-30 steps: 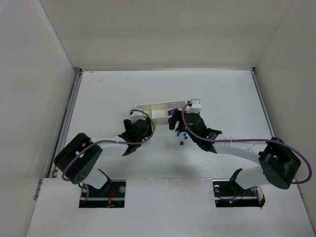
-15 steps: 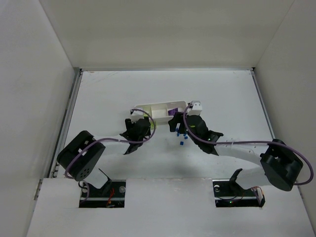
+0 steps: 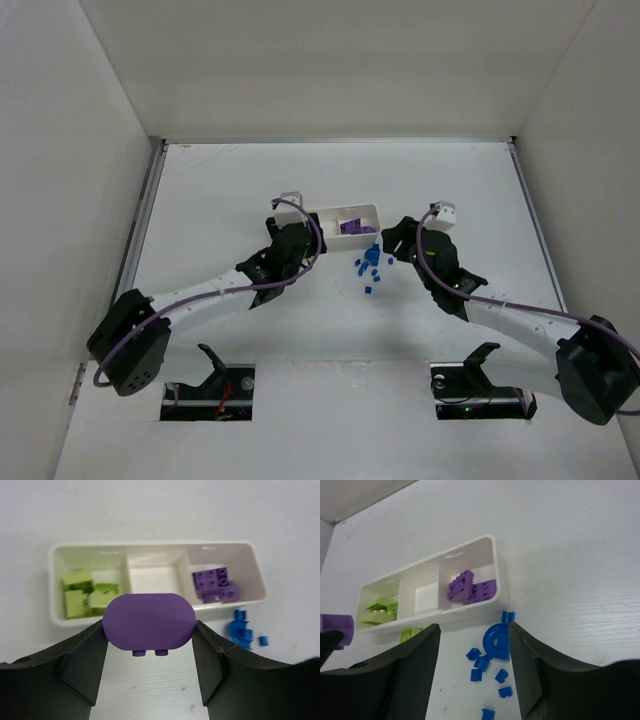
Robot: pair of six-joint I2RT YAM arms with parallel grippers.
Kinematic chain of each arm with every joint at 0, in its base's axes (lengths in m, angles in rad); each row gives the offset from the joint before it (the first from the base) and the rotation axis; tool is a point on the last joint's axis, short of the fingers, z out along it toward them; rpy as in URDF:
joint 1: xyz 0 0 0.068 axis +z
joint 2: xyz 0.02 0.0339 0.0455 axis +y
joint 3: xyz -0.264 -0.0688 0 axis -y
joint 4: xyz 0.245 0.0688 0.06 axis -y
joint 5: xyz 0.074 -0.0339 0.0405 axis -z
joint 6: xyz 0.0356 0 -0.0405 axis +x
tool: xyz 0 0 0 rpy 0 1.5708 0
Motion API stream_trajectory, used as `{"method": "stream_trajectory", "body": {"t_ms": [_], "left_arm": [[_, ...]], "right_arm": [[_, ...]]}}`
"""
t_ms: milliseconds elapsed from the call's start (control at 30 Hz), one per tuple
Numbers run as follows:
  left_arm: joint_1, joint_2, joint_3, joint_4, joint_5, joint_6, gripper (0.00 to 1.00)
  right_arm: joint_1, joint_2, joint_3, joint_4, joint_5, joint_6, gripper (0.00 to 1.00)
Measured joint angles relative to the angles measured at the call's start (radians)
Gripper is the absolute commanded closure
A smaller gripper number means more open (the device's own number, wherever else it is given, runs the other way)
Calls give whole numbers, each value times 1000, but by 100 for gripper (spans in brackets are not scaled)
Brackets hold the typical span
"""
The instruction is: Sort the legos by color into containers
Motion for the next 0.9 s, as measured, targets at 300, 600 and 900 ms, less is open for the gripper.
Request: {"method": "stream_trajectory", "body": {"t_ms": [300, 600, 900], "left_arm": [[-25, 386, 385, 26, 161, -3, 52], [-46, 610, 557, 11, 222, -3, 43], [-57, 626, 616, -16, 228, 21, 27]], "right_arm": [[-95, -44, -49, -2, -1, 41, 40], [-133, -53, -58, -5, -3, 64, 39], [-133, -57, -58, -5, -4, 74, 39]]}}
